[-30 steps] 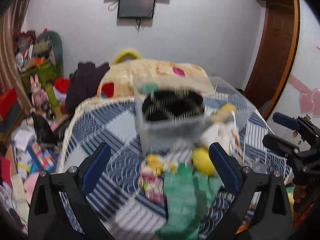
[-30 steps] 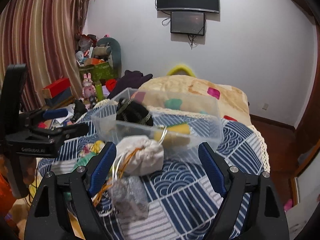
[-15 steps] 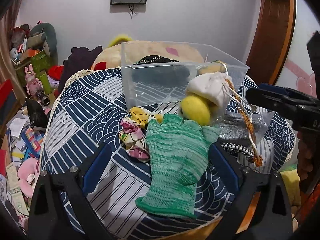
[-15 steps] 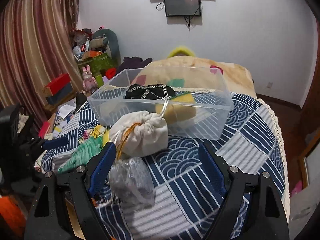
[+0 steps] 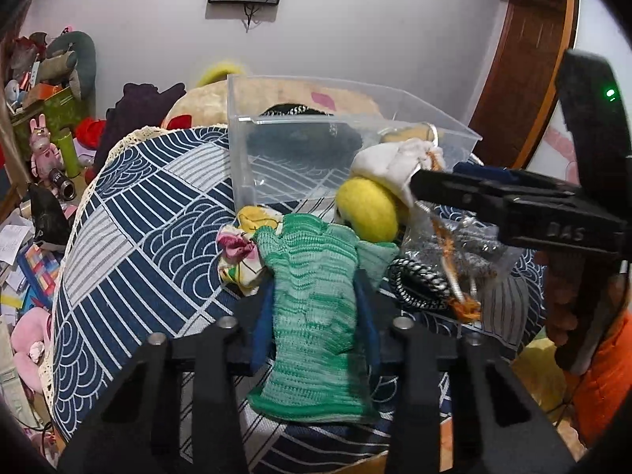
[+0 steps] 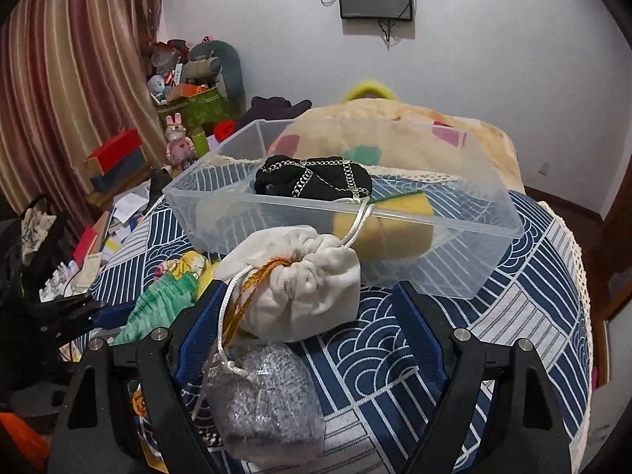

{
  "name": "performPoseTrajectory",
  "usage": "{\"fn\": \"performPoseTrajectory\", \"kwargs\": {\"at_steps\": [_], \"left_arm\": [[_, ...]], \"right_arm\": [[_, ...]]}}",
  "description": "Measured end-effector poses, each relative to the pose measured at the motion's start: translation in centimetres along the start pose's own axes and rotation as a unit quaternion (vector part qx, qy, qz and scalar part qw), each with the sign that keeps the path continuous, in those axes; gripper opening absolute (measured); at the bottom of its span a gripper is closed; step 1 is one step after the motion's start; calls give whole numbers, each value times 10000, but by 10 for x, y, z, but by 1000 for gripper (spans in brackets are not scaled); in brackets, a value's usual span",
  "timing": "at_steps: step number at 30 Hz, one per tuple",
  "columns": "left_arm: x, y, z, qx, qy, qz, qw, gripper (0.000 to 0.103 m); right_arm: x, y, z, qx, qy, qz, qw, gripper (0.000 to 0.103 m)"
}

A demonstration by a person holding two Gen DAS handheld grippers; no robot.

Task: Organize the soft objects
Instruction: 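Grasp the green glove with the left tool while the right tool grasps the white pouch, then place the green glove in the box with the left tool while the right tool places the white pouch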

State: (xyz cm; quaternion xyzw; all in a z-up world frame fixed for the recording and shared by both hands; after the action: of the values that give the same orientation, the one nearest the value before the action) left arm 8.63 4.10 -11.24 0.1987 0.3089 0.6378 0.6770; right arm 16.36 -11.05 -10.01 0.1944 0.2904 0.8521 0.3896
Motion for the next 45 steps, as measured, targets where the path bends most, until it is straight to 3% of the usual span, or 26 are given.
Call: {"fn": "performPoseTrajectory", "kwargs": {"at_steps": [2, 8, 14, 16, 19, 32, 45], "left_arm": [[2, 6, 2, -73, 41, -61, 9999, 28], [12, 24, 15, -345, 164, 82, 9992, 27], [19, 32, 28, -517, 293, 97, 9982, 27], [19, 33, 29, -557, 279, 114, 9980, 27], [16, 33, 30, -580, 252, 131, 9979, 27], [14, 44, 39, -766, 266, 191, 9965, 27], [9, 42, 92, -1170, 241, 147, 9927, 27]], "right_arm": [[-1, -1, 0, 18, 3, 9, 10000, 82], [0, -8, 2, 100, -24, 90, 9999, 80], [4, -13, 2, 168, -38, 409, 9990, 48], [5, -11, 0, 172, -8, 448, 9988, 32], [6, -7, -1, 99, 53, 367, 9993, 23], [3, 44, 18, -595, 192, 146, 9979, 21], [-8, 51, 53, -965, 335, -140, 9947, 21]]}}
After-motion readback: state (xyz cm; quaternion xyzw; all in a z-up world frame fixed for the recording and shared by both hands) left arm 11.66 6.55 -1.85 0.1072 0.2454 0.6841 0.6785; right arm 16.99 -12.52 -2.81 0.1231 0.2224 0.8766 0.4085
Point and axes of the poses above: each gripper's, at about its wrist camera, not at the fingertips, and y roughly against the way its jaws point, x to its left, z to its top, the point moved 2 cm from there along -y, roughly the way its jaws point, and after that the axes turned 3 degrees about z, right-handed, at the moved point
